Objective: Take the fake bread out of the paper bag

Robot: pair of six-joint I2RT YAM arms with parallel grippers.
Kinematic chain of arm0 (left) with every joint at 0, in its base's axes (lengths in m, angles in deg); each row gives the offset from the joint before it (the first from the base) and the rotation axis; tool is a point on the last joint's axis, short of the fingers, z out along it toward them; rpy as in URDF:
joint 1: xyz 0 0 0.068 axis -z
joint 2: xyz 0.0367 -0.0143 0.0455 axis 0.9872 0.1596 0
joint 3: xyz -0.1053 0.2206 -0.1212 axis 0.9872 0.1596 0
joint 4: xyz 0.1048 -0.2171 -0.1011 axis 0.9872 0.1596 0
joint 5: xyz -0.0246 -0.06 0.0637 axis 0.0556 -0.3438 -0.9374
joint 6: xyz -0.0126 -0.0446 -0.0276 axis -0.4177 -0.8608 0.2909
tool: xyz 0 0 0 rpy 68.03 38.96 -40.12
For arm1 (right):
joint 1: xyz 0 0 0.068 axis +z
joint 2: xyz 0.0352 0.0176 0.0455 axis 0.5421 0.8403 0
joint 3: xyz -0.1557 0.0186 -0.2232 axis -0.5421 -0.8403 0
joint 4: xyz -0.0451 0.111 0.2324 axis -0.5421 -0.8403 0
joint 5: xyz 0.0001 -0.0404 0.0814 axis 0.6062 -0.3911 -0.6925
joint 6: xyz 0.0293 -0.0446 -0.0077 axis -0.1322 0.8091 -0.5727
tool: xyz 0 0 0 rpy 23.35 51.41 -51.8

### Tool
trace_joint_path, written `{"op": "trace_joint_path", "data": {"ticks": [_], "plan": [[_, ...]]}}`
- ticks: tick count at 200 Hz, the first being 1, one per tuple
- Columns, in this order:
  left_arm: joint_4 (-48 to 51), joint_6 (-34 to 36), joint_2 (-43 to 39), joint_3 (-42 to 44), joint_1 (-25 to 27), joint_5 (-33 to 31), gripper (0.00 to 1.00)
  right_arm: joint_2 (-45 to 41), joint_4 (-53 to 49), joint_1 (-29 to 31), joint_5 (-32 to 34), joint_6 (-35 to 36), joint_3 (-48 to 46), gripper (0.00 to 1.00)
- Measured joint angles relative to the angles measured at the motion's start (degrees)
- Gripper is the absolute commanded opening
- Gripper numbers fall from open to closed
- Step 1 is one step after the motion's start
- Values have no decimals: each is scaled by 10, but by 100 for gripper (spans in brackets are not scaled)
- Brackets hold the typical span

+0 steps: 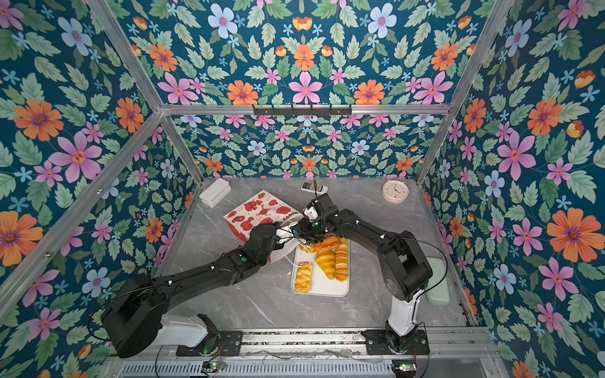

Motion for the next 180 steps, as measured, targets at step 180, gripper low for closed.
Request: {"op": "trace_joint_path", "data": {"ticks": [180], "plan": [[-2, -14, 12, -2, -8, 4, 0, 66, 23, 0, -19, -18, 42, 47]]}}
